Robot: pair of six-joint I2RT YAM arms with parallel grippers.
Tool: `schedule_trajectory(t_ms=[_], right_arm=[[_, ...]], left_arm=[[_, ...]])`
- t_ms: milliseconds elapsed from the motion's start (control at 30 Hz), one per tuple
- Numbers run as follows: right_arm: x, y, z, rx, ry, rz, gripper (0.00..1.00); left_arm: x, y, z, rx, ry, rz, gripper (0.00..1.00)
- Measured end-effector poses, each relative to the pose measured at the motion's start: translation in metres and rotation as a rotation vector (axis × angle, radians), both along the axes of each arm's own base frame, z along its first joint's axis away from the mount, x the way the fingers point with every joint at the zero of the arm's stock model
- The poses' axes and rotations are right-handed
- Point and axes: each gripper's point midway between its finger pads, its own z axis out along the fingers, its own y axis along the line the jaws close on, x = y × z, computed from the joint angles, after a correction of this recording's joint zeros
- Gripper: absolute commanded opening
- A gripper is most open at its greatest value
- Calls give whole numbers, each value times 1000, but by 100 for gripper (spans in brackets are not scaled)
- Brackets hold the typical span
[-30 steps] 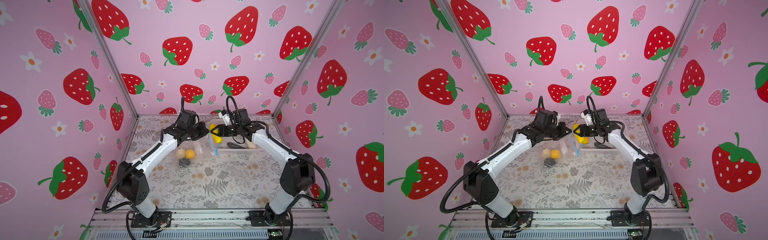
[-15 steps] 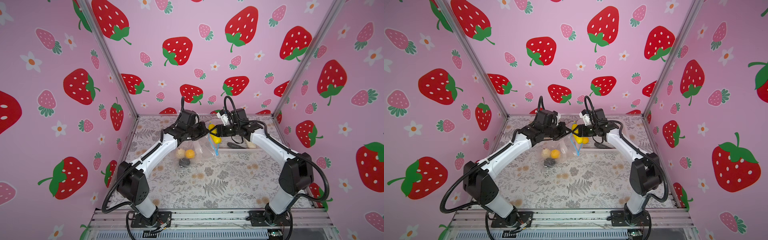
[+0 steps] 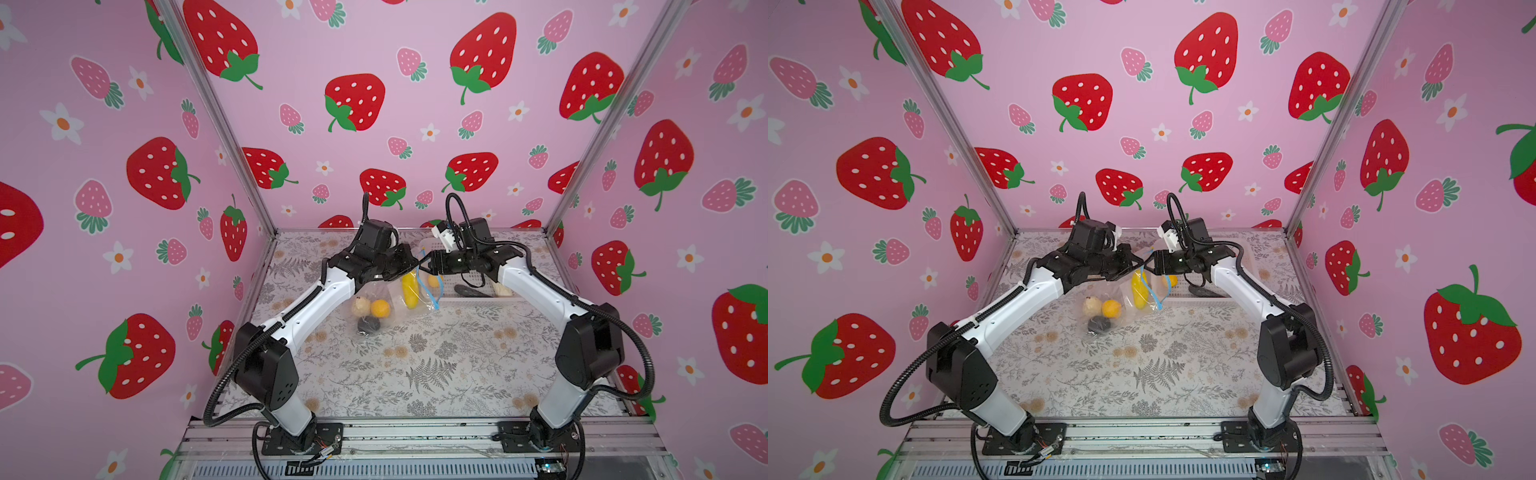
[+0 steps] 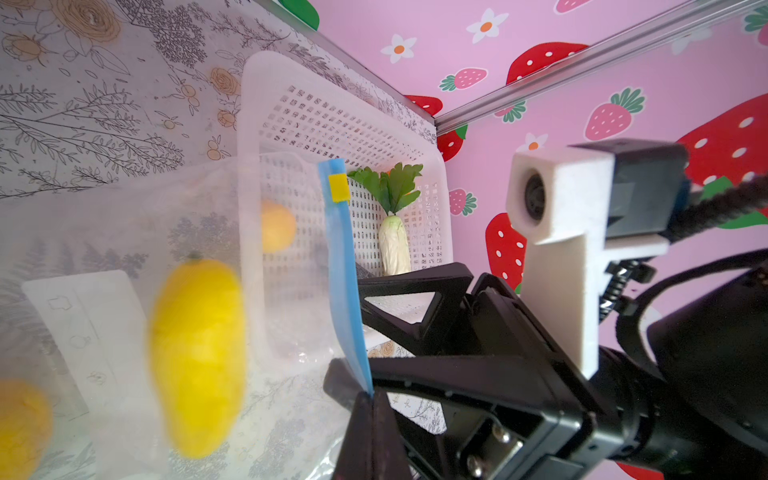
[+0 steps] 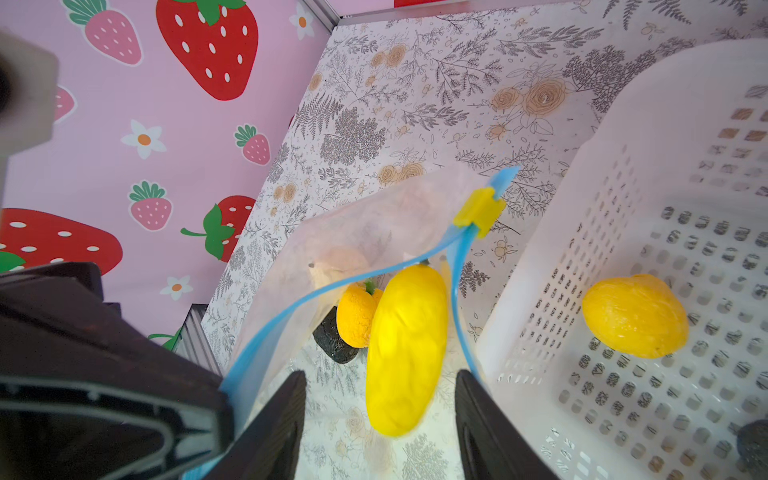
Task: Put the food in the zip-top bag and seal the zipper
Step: 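Lower the yellow squash into the bag and open the right gripper, then move the right gripper back to the basket above the pale radish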
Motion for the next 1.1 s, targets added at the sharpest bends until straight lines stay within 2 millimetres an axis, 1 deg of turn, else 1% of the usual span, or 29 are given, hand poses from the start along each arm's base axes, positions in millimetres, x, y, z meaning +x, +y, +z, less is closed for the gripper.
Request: schedule_trajectory(t_ms=[700, 833, 933, 1000, 1100], right_arm=[[1, -2, 1, -15, -5, -4, 60], [5, -5, 9, -23, -35, -15, 60], [6, -12, 15, -29, -54, -27, 60], [8, -19, 24, -27, -75, -42, 60], [11, -35, 41, -21, -118, -75, 60]], left_arm=[[0, 0, 0, 0, 0, 0, 0], [0, 0, -1, 1, 1, 0, 0], [0, 0, -1, 1, 1, 0, 0], [0, 0, -1, 1, 1, 0, 0], [0, 0, -2, 1, 2, 0, 0]])
